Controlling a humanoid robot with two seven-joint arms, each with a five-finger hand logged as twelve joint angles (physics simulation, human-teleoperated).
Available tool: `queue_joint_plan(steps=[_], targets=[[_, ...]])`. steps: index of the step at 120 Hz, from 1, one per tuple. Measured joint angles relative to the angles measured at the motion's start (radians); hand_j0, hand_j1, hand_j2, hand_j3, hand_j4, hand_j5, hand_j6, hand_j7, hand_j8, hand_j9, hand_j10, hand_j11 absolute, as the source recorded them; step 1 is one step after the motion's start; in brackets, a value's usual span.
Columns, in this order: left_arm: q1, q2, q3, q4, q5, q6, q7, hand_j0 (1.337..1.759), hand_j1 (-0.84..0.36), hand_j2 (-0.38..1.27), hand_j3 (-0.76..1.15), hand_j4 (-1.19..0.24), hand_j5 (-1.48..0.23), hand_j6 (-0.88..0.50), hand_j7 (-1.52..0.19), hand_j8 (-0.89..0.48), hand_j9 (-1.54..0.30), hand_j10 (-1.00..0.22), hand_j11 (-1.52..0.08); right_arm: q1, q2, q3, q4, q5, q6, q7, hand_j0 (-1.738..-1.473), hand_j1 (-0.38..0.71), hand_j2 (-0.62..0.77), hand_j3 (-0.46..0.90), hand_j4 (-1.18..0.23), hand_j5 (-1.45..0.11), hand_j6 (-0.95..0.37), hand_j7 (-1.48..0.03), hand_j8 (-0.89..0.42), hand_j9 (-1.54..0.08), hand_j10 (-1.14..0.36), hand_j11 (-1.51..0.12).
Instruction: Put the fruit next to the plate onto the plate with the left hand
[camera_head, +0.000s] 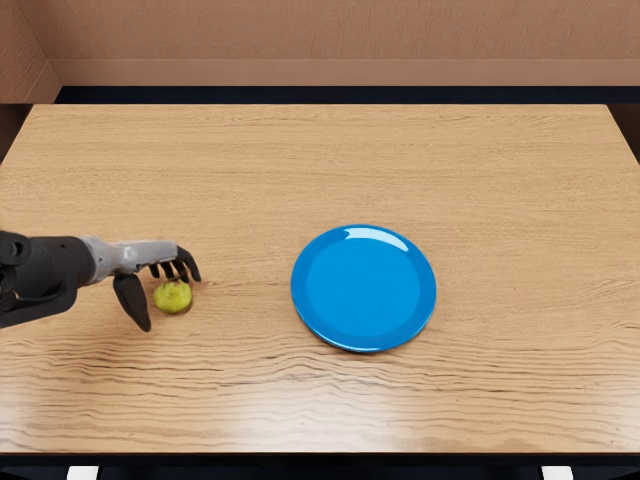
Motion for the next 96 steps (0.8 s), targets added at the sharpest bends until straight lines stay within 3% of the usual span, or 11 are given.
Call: queue_joint_plan(steps=[96], targets=[[0.022,-0.018,0.000,0.004,0.000,0.017,0.001,1.658,-0.19,0.09,0.00,-0.46,-0.58,-0.43,-0.58,-0.45,-0.58,-0.45,-0.58,0.000,0.000,0.000,0.000,0.000,0.000,0.000,-1.658,-0.32,0.00,0.00,-0.02,-0.03,-0.02,-0.03,-0.02,-0.03,-0.02,-0.03]])
